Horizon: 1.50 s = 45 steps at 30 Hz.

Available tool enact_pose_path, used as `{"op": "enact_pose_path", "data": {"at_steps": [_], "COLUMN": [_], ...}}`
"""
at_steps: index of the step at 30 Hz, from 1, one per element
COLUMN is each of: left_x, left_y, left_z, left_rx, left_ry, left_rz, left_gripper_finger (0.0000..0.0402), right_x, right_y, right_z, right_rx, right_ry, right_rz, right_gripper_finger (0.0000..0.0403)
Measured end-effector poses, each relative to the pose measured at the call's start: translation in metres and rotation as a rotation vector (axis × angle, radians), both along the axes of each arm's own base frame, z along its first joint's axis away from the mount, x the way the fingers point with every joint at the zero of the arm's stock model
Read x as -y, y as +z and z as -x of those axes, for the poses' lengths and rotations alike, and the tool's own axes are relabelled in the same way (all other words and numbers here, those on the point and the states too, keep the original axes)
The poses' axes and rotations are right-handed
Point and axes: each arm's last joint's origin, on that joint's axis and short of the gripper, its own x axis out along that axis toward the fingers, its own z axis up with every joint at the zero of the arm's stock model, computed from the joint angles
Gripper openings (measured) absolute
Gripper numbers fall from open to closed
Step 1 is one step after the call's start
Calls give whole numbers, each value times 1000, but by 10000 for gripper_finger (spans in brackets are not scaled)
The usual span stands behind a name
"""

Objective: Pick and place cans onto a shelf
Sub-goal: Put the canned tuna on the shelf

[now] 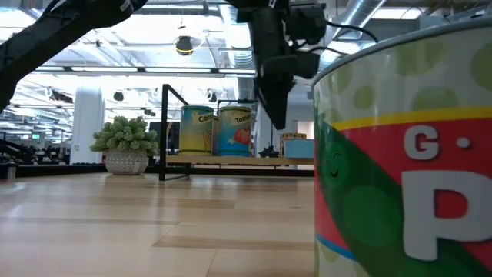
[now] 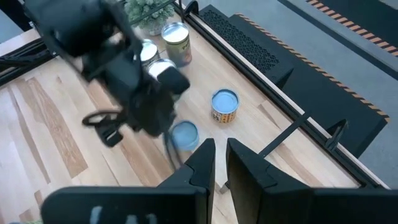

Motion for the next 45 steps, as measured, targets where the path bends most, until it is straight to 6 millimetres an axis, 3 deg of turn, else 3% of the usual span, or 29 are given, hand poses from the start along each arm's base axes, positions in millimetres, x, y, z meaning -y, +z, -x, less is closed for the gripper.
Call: {"op": "enact_pose_path", "data": {"at_steps": [6, 12, 21, 28, 45], "left_x": [18, 12, -14, -14, -28], "left_y": [-25, -33, -30, -27, -24], "left_z": [-8, -14, -19, -12, -26], "left_rx": [18, 59, 144, 63, 233], "left_ry": [-91, -86, -58, -51, -28], "left_rz": [-28, -106, -177, -185, -241], "left_gripper_finger": [68, 68, 68, 68, 68], "right_x": [0, 0, 0, 0, -1], "right_y": [0, 0, 0, 0, 0], "right_z": [0, 0, 0, 0, 0], "right_rx": [0, 0, 0, 0, 0], "right_ry": [0, 1, 10, 10, 13], "right_rz": [0, -1, -11, -11, -15], "right_gripper_finger": [65, 65, 65, 65, 65]}}
